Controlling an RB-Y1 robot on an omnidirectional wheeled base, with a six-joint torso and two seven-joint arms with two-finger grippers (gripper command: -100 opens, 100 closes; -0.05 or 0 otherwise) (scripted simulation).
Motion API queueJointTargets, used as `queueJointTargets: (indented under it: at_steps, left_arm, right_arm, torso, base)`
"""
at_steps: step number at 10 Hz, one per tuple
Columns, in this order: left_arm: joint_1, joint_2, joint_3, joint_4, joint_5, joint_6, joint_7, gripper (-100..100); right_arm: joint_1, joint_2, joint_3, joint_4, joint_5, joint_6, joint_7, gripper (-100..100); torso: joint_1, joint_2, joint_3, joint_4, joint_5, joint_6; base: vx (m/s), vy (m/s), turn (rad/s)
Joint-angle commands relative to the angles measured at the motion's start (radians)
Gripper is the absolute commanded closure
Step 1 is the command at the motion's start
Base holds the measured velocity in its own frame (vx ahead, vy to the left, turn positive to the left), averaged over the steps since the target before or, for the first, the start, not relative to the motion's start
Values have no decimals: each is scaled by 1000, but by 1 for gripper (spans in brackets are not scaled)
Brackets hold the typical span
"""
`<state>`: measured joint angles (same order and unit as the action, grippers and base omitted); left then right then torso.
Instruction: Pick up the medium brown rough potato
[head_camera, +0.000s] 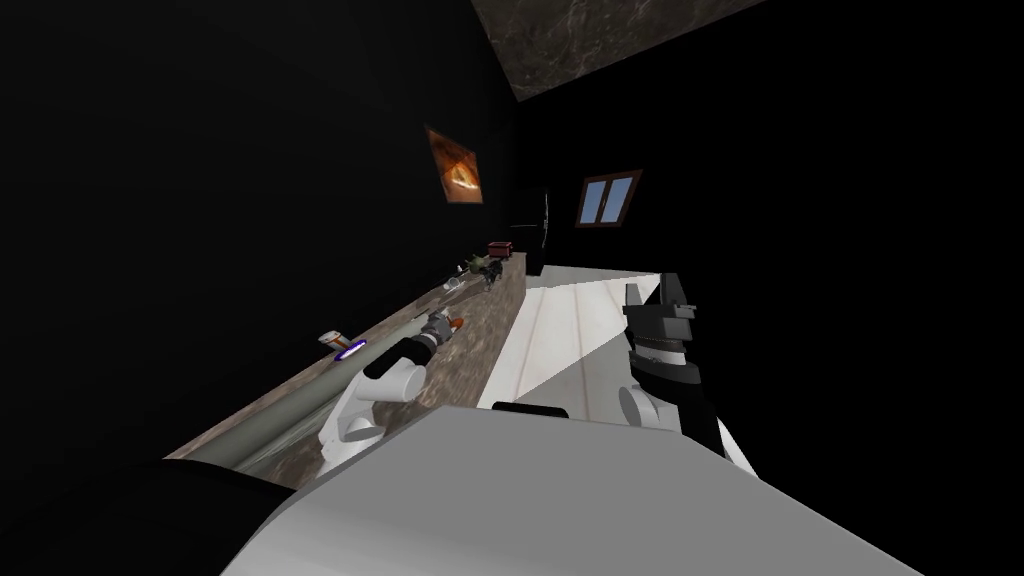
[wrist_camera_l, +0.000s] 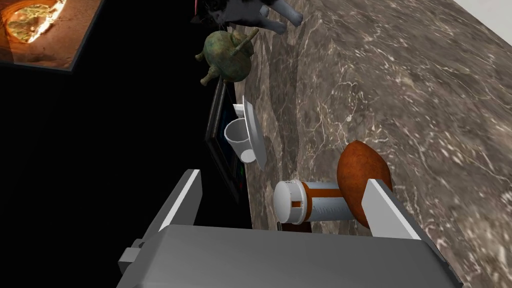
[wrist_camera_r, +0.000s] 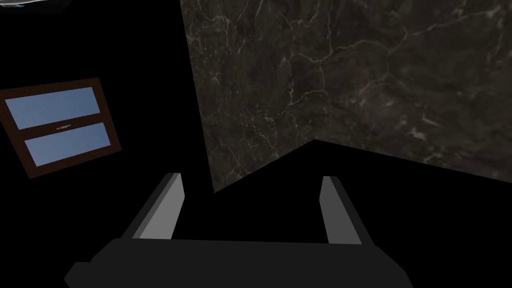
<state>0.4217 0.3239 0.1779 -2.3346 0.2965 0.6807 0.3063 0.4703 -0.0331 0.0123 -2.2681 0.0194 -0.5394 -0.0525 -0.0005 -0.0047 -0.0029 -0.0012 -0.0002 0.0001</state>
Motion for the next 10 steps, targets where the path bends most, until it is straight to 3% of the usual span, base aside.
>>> queueJointTargets:
  at_steps: [1, 9, 10]
  left_arm:
    - [-14, 3, 5, 8, 14, 50, 4, -100]
    - [-61, 3, 24, 28, 56, 258, 18, -100]
    - [-61, 3, 24, 28, 56, 266, 18, -100]
  right_arm:
    - [0, 0, 0, 0, 0, 0, 0, 0]
    - [0, 0, 0, 0, 0, 0, 0, 0]
    - [0, 0, 0, 0, 0, 0, 0, 0]
  torso:
    - [0, 0, 0, 0, 0, 0]
    - [1, -1, 0, 0, 0, 0]
    - [0, -1, -1, 0, 0, 0]
  base:
    - [77, -21, 65]
    - [86, -16, 64]
    - [78, -26, 49]
